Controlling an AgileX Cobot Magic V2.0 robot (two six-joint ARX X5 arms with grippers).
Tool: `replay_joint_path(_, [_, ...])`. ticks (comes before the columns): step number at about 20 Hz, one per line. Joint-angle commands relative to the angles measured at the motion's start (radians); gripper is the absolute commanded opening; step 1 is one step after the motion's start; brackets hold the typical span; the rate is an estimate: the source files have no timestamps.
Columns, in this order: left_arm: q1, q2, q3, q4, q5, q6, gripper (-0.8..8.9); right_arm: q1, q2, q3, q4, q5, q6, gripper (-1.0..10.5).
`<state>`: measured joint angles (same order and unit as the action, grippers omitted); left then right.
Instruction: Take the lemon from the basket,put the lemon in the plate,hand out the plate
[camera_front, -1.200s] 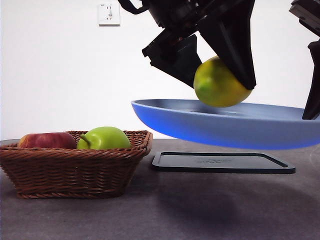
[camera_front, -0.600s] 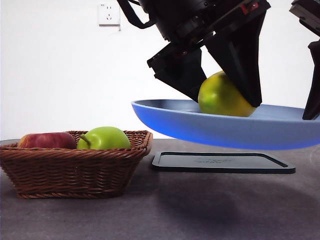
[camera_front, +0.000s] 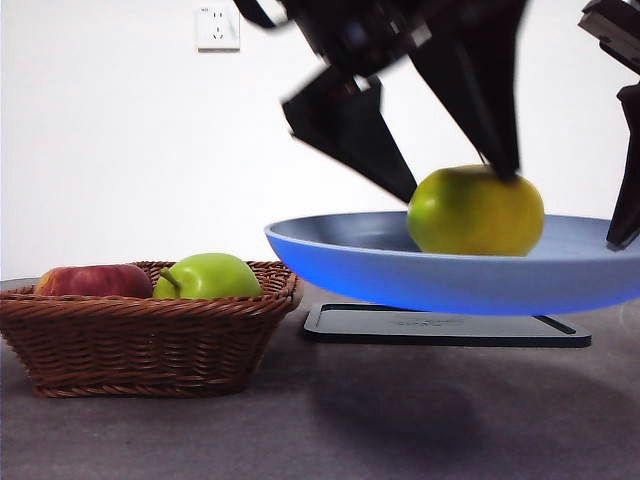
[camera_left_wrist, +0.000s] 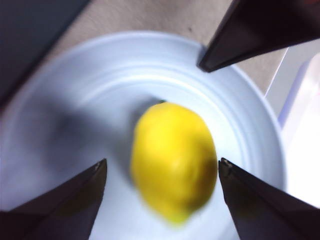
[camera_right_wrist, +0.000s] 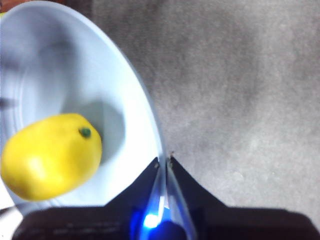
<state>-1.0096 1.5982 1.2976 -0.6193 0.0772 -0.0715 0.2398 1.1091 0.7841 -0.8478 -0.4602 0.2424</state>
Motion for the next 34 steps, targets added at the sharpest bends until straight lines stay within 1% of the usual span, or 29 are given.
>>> replay_joint_path(1, [0.014, -0.079, 0.014, -0.035, -0.027, -0.006, 3.88, -0.019, 0.035, 0.012, 0.014, -0.006, 0.022, 0.0])
replay_joint_path(6, [0.081, -0.288, 0.014, -0.132, -0.118, -0.002, 3.88, -0.109, 0.16, 0.047, 0.117, -0.01, 0.022, 0.0])
replay_joint_path(9, [0.116, -0.415, 0.014, -0.18, -0.167, -0.002, 3.88, -0.161, 0.294, 0.155, 0.156, -0.008, 0.018, 0.0])
replay_joint_path(12, [0.137, -0.521, 0.014, -0.222, -0.252, -0.002, 3.88, -0.184, 0.454, 0.304, 0.19, -0.005, 0.019, 0.0])
replay_joint_path(15, [0.141, -0.587, 0.014, -0.264, -0.315, -0.007, 3.88, -0.187, 0.618, 0.456, 0.195, -0.005, 0.019, 0.0])
replay_joint_path(18, [0.142, -0.609, 0.014, -0.296, -0.342, -0.011, 3.88, -0.187, 0.757, 0.567, 0.198, -0.005, 0.022, 0.0])
replay_joint_path(20, [0.142, -0.609, 0.014, -0.307, -0.34, -0.021, 3.87, -0.187, 0.827, 0.613, 0.209, -0.005, 0.03, 0.0])
replay_joint_path(25, [0.142, -0.608, 0.014, -0.311, -0.34, -0.038, 3.87, -0.193, 0.896, 0.621, 0.269, -0.005, 0.037, 0.1])
replay_joint_path(27, [0.142, -0.608, 0.014, -0.31, -0.34, -0.038, 3.87, -0.194, 0.896, 0.621, 0.28, -0.005, 0.037, 0.8])
replay_joint_path(29, [0.142, -0.604, 0.014, -0.311, -0.34, -0.039, 3.87, -0.194, 0.896, 0.621, 0.283, -0.006, 0.035, 1.9])
replay_joint_path(30, [0.142, -0.599, 0.014, -0.31, -0.34, -0.039, 3.87, -0.194, 0.896, 0.621, 0.283, -0.007, 0.028, 2.1])
replay_joint_path(34, [0.142, -0.583, 0.014, -0.301, -0.341, -0.032, 3.87, -0.201, 0.845, 0.621, 0.251, -0.008, 0.01, 2.1])
